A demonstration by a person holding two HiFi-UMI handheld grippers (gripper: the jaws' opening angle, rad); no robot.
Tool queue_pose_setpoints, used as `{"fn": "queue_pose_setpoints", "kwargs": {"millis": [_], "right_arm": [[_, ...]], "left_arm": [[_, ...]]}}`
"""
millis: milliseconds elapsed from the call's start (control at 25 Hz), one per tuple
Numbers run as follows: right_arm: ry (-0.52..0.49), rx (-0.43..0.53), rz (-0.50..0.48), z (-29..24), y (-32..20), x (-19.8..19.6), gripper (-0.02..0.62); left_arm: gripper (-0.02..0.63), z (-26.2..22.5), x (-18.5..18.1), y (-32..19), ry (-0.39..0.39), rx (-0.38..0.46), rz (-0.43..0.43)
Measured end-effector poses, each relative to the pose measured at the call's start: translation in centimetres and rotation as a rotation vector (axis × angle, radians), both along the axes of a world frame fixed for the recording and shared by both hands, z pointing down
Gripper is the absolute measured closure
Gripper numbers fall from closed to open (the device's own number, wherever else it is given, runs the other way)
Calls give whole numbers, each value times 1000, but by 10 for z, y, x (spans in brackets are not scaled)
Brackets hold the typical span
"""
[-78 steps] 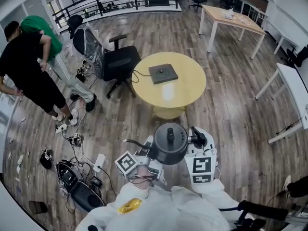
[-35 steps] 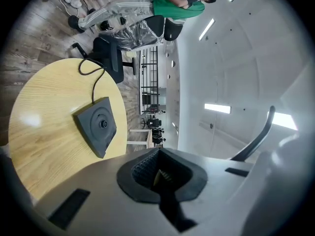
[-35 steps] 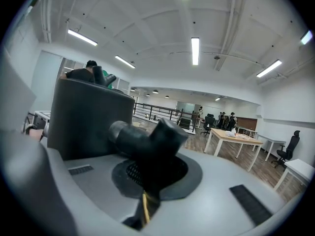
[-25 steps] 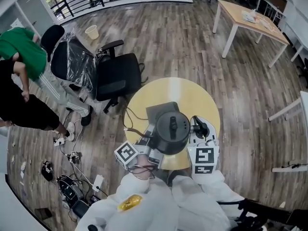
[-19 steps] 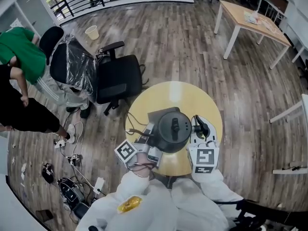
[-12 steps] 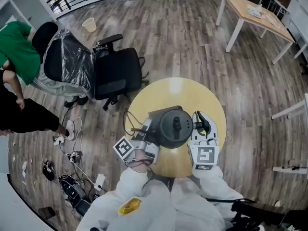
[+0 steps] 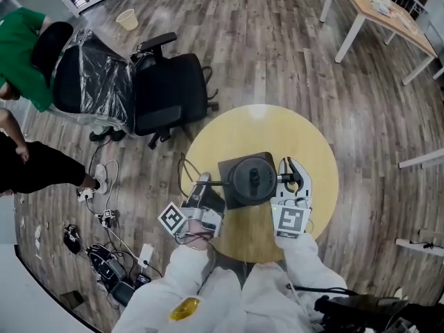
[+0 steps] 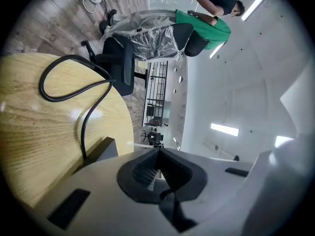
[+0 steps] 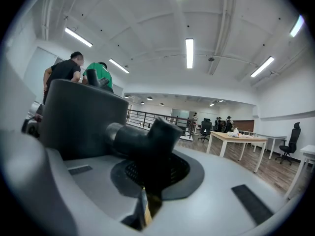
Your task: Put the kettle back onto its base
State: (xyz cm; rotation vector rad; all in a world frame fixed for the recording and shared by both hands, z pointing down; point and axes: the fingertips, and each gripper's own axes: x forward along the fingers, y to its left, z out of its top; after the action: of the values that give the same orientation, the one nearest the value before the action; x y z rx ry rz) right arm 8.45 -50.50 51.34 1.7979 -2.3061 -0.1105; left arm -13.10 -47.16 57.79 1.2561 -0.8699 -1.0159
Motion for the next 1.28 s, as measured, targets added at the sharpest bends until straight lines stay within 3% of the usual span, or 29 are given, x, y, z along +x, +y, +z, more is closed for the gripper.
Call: {"fn": "queue_pose_setpoints", "kwargs": {"millis": [360,720,920,1280], "right_arm": [[48,2,-17,49,-21,-12,561],[-10,-15,-28,64,-21,-17,559],[54,1,-79,60,-11,-21,567],[9,-87,-60,72,27,-22,584]], "left_arm": [[611,20,-9,-5,-2,22,18],[611,22,-15,-3,20,28,11],[611,20,-10,6,16,29,19],[609,22,-11,27,26,9,7]]}}
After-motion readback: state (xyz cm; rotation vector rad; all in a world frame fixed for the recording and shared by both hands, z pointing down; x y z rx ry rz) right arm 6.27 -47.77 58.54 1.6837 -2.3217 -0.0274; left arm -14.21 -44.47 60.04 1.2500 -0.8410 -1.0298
